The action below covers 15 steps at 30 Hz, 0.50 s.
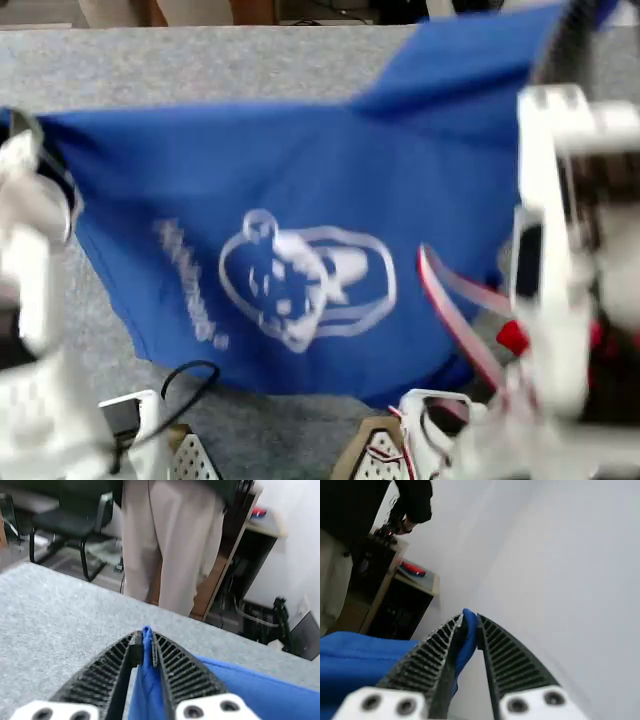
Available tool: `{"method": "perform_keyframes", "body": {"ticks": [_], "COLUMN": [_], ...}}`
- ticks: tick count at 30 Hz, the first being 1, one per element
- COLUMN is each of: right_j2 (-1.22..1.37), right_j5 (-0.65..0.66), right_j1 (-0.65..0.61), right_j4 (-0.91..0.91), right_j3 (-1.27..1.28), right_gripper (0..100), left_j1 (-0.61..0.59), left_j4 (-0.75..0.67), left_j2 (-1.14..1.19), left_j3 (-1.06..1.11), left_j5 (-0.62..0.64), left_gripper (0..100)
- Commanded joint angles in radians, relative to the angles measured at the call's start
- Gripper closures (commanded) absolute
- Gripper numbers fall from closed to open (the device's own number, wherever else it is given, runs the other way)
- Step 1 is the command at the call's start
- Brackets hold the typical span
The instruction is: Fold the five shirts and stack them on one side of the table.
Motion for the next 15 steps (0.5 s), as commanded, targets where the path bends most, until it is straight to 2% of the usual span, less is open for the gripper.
{"method": "perform_keyframes", "body": {"ticks": [1,8,15], "right_j2": [0.111,0.435,0.736], "right_j5": [0.066,0.071,0.071], "right_j1": [-0.053,-0.062,-0.062], "right_j4": [-0.098,-0.276,-0.336], "right_j3": [0.093,0.064,-0.226], "right_gripper": [99.4,99.4,99.4], "left_j1": [0.025,0.097,0.095], "left_j4": [-0.14,-0.292,-0.321], "left_j2": [0.134,0.475,0.822], "left_j3": [0.015,-0.083,-0.379], "left_j5": [0.0,-0.006,0.0], "left_gripper": [98,98,98]}}
